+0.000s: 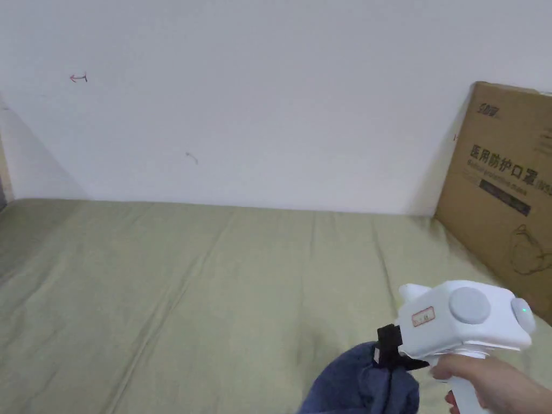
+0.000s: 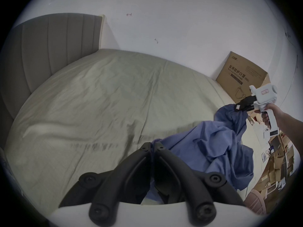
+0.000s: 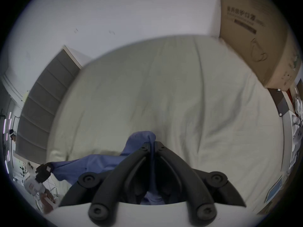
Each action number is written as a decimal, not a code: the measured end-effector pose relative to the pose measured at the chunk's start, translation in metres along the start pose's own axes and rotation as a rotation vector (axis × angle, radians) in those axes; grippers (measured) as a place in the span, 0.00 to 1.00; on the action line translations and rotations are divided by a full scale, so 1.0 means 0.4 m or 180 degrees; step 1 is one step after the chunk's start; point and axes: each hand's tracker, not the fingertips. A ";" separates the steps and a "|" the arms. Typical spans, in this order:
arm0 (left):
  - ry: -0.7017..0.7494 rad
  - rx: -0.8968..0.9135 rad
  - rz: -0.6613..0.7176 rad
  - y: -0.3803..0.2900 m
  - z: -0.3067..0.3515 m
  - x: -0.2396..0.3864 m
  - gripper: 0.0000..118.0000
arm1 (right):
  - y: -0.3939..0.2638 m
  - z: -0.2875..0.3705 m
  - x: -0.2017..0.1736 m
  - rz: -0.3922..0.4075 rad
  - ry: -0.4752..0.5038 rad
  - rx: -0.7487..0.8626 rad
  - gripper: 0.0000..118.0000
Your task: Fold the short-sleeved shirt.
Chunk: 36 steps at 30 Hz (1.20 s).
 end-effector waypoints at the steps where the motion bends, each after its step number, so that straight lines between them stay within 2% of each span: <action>1: -0.0029 0.0039 -0.0023 0.017 0.020 0.008 0.01 | -0.013 0.051 0.005 0.0008 0.0047 0.0088 0.02; 3: -0.0092 0.0206 -0.0124 0.059 0.072 0.026 0.01 | -0.044 0.166 0.015 -0.0033 0.0067 0.0252 0.02; 7: -0.0255 0.0439 -0.0255 0.166 0.178 0.061 0.01 | -0.088 0.388 0.028 0.0046 0.0158 0.0632 0.02; 10: -0.0299 0.0646 -0.0351 0.265 0.260 0.088 0.01 | -0.096 0.551 0.037 -0.0054 0.0155 0.0998 0.02; 16: -0.0270 0.0967 -0.0671 0.458 0.415 0.154 0.01 | -0.063 0.806 0.007 0.0135 0.0010 0.1438 0.02; 19: -0.0328 0.1075 -0.0662 0.540 0.472 0.183 0.01 | -0.031 0.905 -0.010 0.0216 -0.0026 0.1662 0.02; 22: -0.0357 0.1204 -0.0742 0.615 0.509 0.204 0.01 | 0.011 0.976 -0.022 0.0199 -0.0077 0.1850 0.02; 23: -0.0356 0.1162 -0.0585 0.634 0.513 0.207 0.01 | 0.036 0.989 -0.020 0.0191 -0.0098 0.1870 0.02; 26: -0.0350 0.1211 -0.0476 0.699 0.516 0.218 0.01 | 0.100 1.022 -0.030 0.0166 -0.0219 0.1992 0.02; 28: -0.0314 0.1255 -0.0422 0.742 0.508 0.223 0.01 | 0.154 1.027 -0.029 0.0137 -0.0255 0.2068 0.02; 29: -0.0236 0.1387 -0.0597 0.771 0.504 0.228 0.01 | 0.181 1.028 -0.035 0.0134 -0.0283 0.2095 0.02; 31: -0.0192 0.1422 -0.0566 0.811 0.481 0.237 0.01 | 0.242 1.016 -0.040 0.0133 -0.0380 0.2149 0.02; 36: -0.0110 0.1481 -0.0300 0.915 0.371 0.229 0.01 | 0.386 0.951 -0.054 0.0109 -0.0576 0.2309 0.02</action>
